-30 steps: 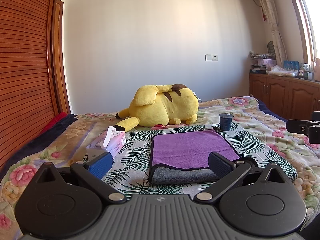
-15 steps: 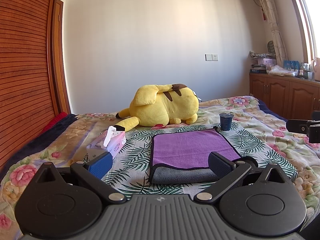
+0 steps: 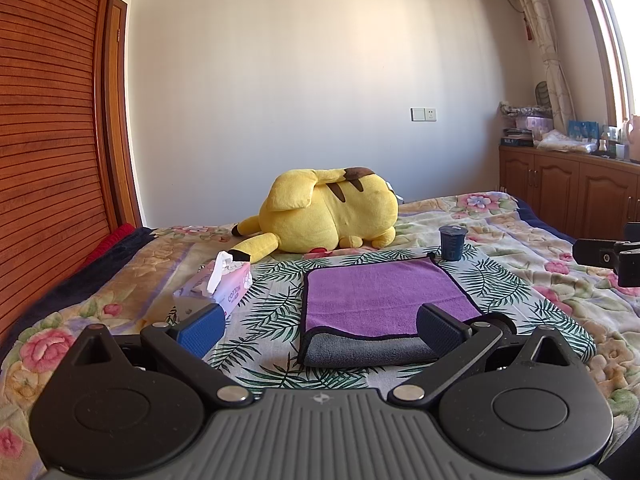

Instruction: Fold towel

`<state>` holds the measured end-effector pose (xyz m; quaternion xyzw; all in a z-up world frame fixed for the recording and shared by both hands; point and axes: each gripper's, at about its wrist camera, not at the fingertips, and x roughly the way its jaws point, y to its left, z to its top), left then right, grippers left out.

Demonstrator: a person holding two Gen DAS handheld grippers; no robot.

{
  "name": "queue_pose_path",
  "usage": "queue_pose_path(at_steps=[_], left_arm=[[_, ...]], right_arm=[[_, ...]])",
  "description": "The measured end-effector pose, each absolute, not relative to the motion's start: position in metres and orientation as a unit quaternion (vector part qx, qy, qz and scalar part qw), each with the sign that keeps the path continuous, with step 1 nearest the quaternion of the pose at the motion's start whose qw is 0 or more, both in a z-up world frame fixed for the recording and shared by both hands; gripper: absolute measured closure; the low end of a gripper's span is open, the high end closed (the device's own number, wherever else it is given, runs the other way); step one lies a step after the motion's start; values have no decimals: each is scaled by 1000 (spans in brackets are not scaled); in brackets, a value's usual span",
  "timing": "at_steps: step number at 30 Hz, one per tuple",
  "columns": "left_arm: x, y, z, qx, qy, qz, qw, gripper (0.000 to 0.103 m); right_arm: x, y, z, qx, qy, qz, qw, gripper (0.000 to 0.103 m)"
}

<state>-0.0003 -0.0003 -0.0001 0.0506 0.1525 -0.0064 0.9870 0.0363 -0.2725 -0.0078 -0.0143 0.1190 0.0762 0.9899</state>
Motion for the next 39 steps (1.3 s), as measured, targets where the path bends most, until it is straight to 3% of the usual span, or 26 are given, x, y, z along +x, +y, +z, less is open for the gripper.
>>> queue_pose_path(at_steps=[28, 39], left_arm=[[0, 0, 0, 52, 154, -7, 987, 16], [9, 3, -6, 56, 189, -11, 980, 16]], right_arm=[[36, -272, -6, -14, 120, 76, 990, 0], [44, -269, -5, -14, 147, 79, 986, 0]])
